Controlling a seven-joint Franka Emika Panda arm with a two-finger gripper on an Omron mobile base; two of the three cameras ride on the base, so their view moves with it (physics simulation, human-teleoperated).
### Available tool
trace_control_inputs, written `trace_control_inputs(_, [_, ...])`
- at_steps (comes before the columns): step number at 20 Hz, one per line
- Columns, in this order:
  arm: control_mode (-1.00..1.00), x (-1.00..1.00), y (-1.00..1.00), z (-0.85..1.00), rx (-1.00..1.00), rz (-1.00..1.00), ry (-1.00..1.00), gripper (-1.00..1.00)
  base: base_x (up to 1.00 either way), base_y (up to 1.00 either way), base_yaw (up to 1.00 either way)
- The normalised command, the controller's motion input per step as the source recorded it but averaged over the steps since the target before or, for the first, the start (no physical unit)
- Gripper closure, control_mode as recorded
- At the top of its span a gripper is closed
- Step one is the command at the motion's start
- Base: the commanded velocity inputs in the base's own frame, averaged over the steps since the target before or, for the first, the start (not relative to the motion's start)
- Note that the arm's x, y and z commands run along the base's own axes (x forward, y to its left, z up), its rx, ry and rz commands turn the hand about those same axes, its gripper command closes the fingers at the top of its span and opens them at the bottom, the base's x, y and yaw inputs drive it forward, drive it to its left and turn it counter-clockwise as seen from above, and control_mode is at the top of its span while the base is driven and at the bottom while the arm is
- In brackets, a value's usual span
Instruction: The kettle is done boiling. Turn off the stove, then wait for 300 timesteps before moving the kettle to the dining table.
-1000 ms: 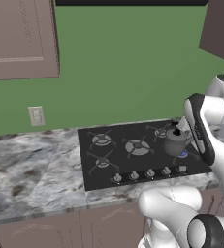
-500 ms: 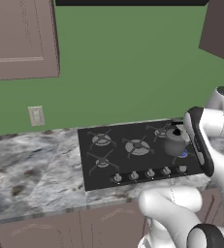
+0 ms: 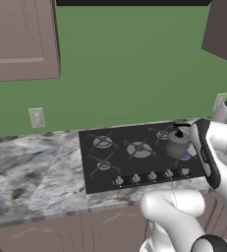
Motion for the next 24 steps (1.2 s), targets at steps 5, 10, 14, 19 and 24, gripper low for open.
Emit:
trace_control_inputs(5, [-1.00,-0.02,0.00,-0.23,-0.04,0.18,0.00,-1.00,0.00,0.00,0.00])
trace_control_inputs(10, [-1.00,-0.02,0.00,-0.10,-0.13,0.16,0.00,-1.00,0.00,0.00,0.00])
trace_control_inputs(14, [-1.00,-0.02,0.00,-0.10,-0.18,0.16,0.00,-1.00,0.00,0.00,0.00])
trace_control_inputs(19, [-1.00,0.00,0.00,-0.12,-0.15,0.17,0.00,-1.00,0.00,0.00,0.00])
trace_control_inputs(24, [-1.00,0.00,0.00,-0.18,-0.08,0.16,0.03,-1.00,0.00,0.00,0.00])
